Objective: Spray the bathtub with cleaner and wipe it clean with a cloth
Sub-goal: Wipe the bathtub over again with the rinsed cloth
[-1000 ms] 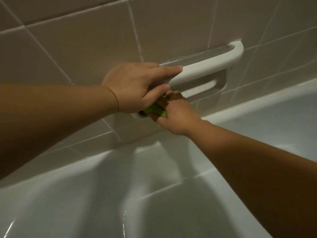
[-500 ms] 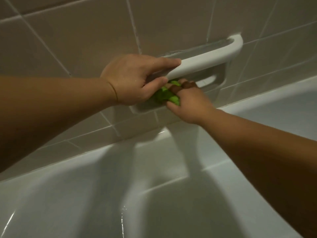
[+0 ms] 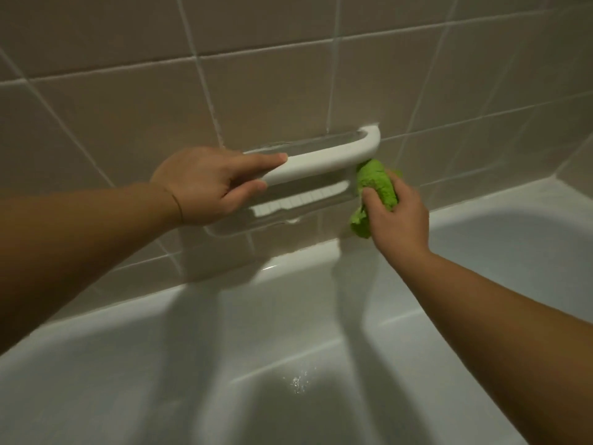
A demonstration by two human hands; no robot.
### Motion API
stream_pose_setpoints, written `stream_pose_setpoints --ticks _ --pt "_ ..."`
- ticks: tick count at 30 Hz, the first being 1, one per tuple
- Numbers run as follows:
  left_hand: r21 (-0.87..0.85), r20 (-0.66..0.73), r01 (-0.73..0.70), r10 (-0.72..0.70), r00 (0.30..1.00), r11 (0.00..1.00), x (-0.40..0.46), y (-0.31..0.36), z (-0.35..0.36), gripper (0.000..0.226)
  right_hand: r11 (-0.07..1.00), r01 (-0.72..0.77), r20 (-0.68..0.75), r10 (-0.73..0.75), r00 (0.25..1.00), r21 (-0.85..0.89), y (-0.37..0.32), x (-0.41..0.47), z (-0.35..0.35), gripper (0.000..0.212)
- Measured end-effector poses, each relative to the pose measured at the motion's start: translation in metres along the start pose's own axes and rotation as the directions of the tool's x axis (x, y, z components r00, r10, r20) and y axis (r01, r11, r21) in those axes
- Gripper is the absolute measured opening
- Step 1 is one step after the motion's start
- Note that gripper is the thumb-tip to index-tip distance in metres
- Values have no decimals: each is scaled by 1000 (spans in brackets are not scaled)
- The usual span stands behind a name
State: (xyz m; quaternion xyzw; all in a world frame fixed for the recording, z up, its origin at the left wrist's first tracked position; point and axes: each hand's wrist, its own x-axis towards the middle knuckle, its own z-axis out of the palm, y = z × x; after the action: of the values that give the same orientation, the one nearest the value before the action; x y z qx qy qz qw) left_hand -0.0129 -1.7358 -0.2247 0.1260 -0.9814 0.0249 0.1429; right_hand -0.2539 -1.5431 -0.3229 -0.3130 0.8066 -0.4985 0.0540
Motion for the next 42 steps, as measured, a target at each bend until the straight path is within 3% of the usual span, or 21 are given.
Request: stream_pose_setpoints --ticks 4,7,11,13,15,18,20,22,26,28,30,34,36,37,40,42 --pt "32 24 142 -143 989 989 -4 18 1 50 995 -61 -147 73 987 82 -23 16 -34 49" --pt "-40 -49 267 -269 962 963 -9 31 7 48 998 5 -102 1 995 64 -50 33 -33 53" --pt "-124 -101 350 -363 926 928 -32 37 12 50 998 -37 -40 38 998 46 -81 27 -10 63" --pt "-105 -70 343 -351 934 933 -48 36 11 58 992 60 -9 -62 998 -110 -91 8 -3 63" --pt "-110 -28 367 -372 928 924 -62 37 5 64 936 250 99 -232 968 -248 -101 -9 3 62" --pt "-100 16 408 -409 912 907 -76 41 -4 73 832 491 298 -415 860 -257 -114 -14 9 63" --pt "-94 37 423 -422 906 901 -82 43 -12 75 789 572 395 -464 793 -223 -113 -7 5 64" --pt "-60 66 438 -435 898 897 -86 39 -24 78 797 554 379 -448 810 -241 -104 3 -6 65" --pt "177 129 401 -425 896 899 -100 16 -47 87 891 301 191 -248 950 -341 -107 -4 -4 64" --pt "282 160 362 -415 895 889 -107 6 -55 90 873 319 200 -260 945 -370 -130 -23 17 63" --pt "311 175 359 -424 889 880 -113 3 -57 92 801 484 319 -383 867 -352 -154 -45 40 64" --pt "268 187 417 -472 862 868 -123 6 -56 93 602 767 583 -549 600 -222 -175 -62 59 70" --pt "218 193 456 -496 846 863 -128 8 -57 92 565 796 618 -551 561 -219 -169 -52 50 73" --pt "170 186 488 -514 838 856 -130 10 -57 90 584 777 594 -547 590 -235 -162 -48 45 73" --pt "-60 159 616 -601 783 786 -133 18 -59 78 720 598 413 -454 789 -352 -150 -48 40 70" --pt "-186 128 669 -658 742 719 -131 26 -57 68 762 496 329 -382 864 -416 -160 -61 52 67"
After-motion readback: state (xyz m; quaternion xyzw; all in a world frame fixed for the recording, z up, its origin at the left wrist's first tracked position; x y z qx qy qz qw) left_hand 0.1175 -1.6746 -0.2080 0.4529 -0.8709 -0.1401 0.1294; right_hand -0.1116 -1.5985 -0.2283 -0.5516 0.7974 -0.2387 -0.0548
